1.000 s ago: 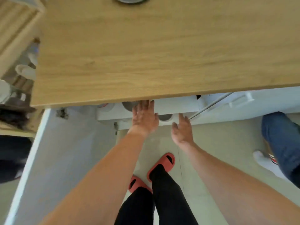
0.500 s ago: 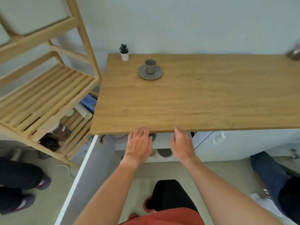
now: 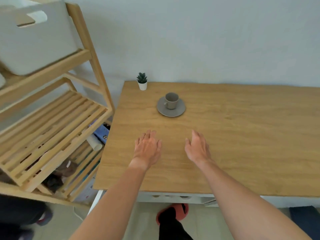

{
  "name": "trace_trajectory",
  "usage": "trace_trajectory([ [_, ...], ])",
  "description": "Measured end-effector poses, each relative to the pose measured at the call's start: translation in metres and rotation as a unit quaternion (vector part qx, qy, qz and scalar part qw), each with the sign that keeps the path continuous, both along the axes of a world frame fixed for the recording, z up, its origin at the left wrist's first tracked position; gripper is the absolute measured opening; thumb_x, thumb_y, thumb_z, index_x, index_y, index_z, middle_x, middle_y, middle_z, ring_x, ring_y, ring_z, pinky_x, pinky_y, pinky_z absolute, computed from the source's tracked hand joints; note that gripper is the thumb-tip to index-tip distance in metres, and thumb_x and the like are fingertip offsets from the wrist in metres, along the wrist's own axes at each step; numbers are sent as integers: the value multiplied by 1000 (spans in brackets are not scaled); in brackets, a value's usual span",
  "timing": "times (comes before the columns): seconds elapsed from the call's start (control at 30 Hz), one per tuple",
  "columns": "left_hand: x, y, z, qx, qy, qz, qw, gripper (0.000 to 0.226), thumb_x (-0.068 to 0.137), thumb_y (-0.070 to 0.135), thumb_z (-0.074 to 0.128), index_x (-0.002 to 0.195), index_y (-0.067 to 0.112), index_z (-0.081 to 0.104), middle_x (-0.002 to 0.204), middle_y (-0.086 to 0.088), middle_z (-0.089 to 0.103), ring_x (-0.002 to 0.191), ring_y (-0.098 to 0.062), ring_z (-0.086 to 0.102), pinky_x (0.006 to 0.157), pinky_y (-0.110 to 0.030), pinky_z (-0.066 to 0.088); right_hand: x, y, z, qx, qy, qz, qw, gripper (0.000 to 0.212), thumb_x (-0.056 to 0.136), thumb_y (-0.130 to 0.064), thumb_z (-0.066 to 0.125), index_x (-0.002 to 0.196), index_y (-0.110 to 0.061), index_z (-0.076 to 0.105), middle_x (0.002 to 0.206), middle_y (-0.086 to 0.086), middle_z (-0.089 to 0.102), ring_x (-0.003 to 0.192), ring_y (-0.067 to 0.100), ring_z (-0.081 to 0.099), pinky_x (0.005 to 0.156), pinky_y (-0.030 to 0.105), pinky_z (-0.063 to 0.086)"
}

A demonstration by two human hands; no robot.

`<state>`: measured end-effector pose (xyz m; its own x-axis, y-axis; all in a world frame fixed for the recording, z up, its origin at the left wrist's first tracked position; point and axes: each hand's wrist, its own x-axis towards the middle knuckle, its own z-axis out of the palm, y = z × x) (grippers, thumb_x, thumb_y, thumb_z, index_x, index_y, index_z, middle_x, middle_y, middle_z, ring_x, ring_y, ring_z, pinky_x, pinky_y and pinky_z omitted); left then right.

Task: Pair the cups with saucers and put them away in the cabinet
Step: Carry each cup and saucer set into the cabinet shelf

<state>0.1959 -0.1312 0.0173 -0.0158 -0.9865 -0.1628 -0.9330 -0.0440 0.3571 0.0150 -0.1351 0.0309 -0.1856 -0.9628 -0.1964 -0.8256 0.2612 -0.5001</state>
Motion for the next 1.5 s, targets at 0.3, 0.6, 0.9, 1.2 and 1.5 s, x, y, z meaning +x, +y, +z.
trace_trajectory([
  [0.3, -10, -115, -6, 13, 64, 83, 994, 53, 101, 40, 41, 145, 12, 36, 147, -11, 46, 138, -31, 37, 112, -45, 26, 5, -119, -6, 86, -122, -38, 988, 68, 95, -6, 48, 157, -13, 20, 151, 16, 35, 138, 34, 42, 110, 40, 37],
  [0.6, -37, -187, -23, -41, 264, 152, 952, 29, 94, 43, 58, 113, 22, 56, 111, 5, 61, 106, -14, 56, 87, -29, 47, -9, -206, -28, 95, -193, -88, 973, 32, 99, -23, 55, 127, -11, 46, 130, 16, 57, 116, 35, 60, 98, 43, 50],
  [0.9, -51, -206, -49, -87, 290, 169, 938, 19, 96, 33, 57, 83, 18, 56, 110, -3, 60, 120, -21, 49, 101, -34, 39, -12, -236, -51, 161, -293, -158, 929, 5, 98, -14, 59, 96, -10, 56, 82, 17, 72, 55, 21, 71, 51, 31, 61],
  [1.2, -50, -177, -39, -77, 313, 100, 941, 22, 96, 33, 58, 79, 19, 55, 84, 6, 56, 83, -13, 52, 72, -26, 40, -24, -204, -49, 162, -408, -185, 879, 26, 98, -1, 46, 122, -9, 41, 115, 19, 60, 78, 34, 74, 56, 37, 62],
  [1.5, -48, -104, -23, -82, 294, 75, 949, 25, 93, 34, 63, 77, 16, 58, 95, 3, 62, 110, -12, 54, 90, -27, 39, -28, -120, -41, 155, -437, -181, 867, 24, 99, 1, 43, 121, -7, 39, 114, 25, 61, 71, 32, 71, 58, 37, 61],
])
